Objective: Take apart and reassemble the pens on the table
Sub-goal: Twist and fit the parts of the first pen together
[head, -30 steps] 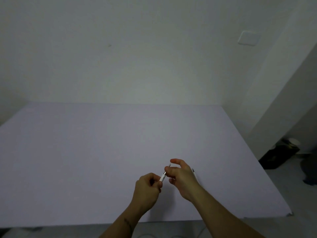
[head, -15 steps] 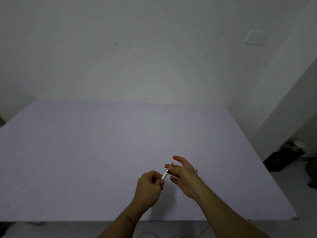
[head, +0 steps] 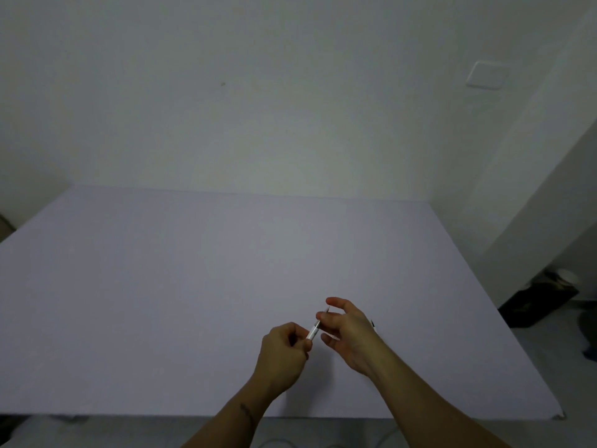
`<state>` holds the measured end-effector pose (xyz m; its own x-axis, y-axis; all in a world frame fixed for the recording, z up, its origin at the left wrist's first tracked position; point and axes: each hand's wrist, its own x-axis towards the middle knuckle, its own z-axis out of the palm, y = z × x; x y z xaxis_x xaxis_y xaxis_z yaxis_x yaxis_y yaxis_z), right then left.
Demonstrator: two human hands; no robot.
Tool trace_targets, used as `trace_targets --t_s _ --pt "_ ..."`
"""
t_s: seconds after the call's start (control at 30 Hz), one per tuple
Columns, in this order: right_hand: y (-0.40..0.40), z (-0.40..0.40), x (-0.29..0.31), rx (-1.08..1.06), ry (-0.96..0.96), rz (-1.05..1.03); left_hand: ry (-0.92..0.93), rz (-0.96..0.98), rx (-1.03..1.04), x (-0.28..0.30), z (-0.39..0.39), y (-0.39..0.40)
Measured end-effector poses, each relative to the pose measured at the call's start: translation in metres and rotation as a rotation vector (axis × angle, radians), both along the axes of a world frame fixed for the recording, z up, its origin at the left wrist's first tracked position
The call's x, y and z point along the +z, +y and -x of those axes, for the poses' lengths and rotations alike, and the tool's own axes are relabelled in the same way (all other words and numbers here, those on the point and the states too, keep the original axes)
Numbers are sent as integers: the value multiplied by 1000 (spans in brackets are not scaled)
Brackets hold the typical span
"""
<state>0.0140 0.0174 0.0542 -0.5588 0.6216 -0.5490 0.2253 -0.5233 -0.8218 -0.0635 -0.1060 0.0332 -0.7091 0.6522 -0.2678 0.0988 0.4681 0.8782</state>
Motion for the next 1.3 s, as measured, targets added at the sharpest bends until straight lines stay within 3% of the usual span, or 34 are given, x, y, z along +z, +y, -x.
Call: trace_targets --t_s 0.27,1.3 --pt "-1 0 -1 5 13 74 -6 -10 3 -1 -1 -2" --pt "-10 1 -4 33 -74 -11 -16 1 -3 -5 2 -13"
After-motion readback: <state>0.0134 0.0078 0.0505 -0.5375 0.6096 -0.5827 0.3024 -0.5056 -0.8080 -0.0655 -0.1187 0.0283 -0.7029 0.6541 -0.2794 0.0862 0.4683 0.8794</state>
